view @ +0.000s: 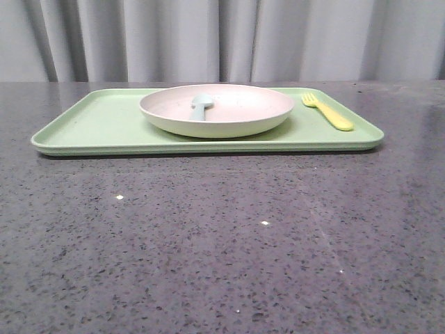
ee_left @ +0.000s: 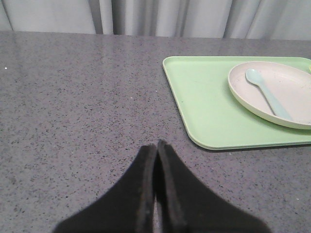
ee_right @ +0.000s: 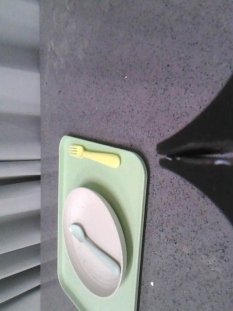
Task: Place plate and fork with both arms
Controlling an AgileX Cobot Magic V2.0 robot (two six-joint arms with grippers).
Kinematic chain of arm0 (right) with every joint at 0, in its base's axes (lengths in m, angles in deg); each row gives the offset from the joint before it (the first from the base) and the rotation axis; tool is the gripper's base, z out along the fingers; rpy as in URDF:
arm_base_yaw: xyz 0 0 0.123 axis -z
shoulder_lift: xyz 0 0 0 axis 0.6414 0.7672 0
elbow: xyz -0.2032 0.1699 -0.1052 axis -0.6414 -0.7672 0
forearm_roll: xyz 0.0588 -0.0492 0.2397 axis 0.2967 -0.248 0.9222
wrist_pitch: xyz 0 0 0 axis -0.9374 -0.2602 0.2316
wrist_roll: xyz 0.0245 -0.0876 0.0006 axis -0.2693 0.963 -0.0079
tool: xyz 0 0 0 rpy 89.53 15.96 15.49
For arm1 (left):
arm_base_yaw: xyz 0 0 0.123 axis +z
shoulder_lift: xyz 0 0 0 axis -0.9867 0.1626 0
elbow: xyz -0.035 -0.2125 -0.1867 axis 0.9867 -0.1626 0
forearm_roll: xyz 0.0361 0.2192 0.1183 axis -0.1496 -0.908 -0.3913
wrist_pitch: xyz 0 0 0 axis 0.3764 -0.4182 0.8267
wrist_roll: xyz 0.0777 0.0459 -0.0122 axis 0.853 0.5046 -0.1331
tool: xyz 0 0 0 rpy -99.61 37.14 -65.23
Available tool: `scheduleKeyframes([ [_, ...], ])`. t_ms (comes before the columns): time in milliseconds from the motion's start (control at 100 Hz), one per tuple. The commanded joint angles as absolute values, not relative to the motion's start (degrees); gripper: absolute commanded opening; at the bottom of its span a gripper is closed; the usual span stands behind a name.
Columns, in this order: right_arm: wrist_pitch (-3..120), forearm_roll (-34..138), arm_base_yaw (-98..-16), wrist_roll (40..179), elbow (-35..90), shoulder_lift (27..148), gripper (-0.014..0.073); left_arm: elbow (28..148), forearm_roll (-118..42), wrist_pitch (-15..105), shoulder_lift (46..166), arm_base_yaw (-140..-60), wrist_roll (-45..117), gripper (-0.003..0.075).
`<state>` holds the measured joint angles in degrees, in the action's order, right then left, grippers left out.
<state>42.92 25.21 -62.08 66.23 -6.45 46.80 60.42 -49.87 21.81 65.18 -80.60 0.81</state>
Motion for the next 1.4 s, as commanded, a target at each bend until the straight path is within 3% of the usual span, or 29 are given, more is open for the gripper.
scheduleKeyframes([
  [0, 47.50, 23.86, -62.05, 66.30, -5.04, 47.19, -0.0068, 61.89, -50.93, 25.86, 64.22, -80.67, 0.76, -0.0020],
  [460, 47.50, 23.86, -62.05, 66.30, -5.04, 47.19, -0.0068, 42.75, -57.57, 53.89, 53.56, -80.80, 0.66, -0.0020],
  [830, 47.44, 23.86, -62.05, 66.30, -5.04, 47.19, -0.0068, 29.89, -57.52, 59.73, 46.71, -81.28, -2.57, -0.0020],
  [1390, 47.37, 23.86, -62.05, 66.30, -5.04, 47.19, -0.0068, 29.86, -57.29, 58.76, 46.71, -81.28, -2.57, -0.0020],
])
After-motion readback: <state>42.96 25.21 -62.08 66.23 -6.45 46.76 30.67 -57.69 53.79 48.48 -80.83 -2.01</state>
